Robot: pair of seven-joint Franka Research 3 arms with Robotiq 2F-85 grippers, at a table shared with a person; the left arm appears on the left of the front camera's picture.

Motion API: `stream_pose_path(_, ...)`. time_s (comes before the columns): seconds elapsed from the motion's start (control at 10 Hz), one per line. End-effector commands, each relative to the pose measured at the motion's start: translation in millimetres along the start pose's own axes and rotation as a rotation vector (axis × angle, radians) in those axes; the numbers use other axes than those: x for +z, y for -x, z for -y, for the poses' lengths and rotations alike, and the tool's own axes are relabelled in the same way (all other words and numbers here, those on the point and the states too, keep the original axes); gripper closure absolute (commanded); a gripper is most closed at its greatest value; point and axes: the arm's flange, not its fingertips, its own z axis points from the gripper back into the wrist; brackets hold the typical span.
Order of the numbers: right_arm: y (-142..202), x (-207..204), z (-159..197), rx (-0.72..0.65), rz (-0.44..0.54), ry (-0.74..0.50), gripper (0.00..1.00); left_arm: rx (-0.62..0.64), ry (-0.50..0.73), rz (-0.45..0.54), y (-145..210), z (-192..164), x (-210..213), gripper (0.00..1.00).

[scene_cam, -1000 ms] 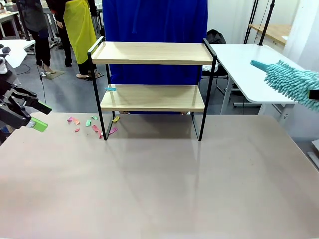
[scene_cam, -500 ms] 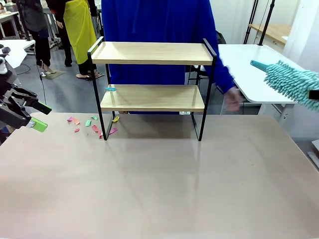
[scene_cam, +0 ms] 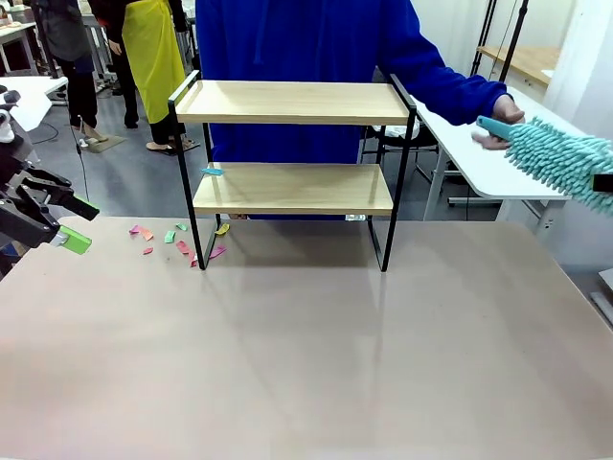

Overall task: Clean the shelf.
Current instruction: Hand the Duster back to the human.

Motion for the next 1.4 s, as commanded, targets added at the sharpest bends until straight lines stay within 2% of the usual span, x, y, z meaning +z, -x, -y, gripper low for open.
stream_pose_path(0.0,-4,3,0,-0.011,-0.008,0.009,0.83,-0.008,0.007,0.03,-1,-1,0,0.0)
stream_pose_path(0.3,-4,3,0,-0.011,-0.008,0.009,0.83,-0.008,0.007,0.03,-1,-1,0,0.0)
stream_pose_path(0.4,0,0,0,0.0,-0.001,0.0,0.49,-0.008,0.007,0.03,-1,-1,0,0.0)
stream_pose_path(0.6,-1,-1,1,-0.016,-0.047,-0.023,0.0,-0.008,0.007,0.03,-1,-1,0,0.0)
stream_pose_path(0.8,-13,11,7,-0.148,-0.076,-0.158,0.0,-0.008,0.007,0.03,-1,-1,0,0.0)
stream_pose_path(1.3,-111,89,44,-0.38,0.161,-0.303,0.0,-0.008,0.007,0.03,-1,-1,0,0.0)
